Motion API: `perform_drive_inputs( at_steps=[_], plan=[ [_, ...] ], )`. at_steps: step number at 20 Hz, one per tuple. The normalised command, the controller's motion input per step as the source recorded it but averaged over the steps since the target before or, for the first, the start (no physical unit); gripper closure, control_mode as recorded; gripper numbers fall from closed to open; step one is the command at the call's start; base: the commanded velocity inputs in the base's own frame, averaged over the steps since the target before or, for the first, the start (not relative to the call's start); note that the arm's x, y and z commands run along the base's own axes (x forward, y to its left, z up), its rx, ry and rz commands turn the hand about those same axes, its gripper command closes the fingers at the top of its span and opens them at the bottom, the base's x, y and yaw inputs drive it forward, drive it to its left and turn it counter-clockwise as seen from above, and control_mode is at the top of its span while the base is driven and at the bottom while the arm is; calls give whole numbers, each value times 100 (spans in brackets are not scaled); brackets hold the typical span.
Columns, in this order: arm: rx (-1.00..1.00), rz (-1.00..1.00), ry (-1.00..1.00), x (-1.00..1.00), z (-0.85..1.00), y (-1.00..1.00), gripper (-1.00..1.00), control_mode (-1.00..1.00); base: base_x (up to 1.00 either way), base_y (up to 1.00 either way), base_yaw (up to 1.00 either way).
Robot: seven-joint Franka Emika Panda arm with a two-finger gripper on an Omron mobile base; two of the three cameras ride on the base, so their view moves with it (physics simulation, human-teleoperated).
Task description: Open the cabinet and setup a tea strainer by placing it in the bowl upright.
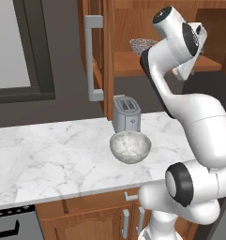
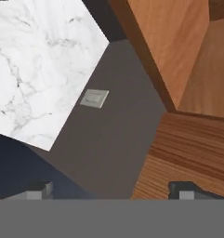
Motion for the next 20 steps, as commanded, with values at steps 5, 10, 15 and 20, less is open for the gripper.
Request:
perform_drive_inputs(
  at_steps=[5,10,15,20],
  plan=[
    [23,10,-17,48,0,60,-100,-100,0,0,0],
    [13,14,-26,42,0,36,-100,-100,0,0,0],
    [4,20,-35,35,0,14,-100,-100,0,0,0],
    [-1,20,-17,24,3,0,-100,-100,0,0,0]
  ],
)
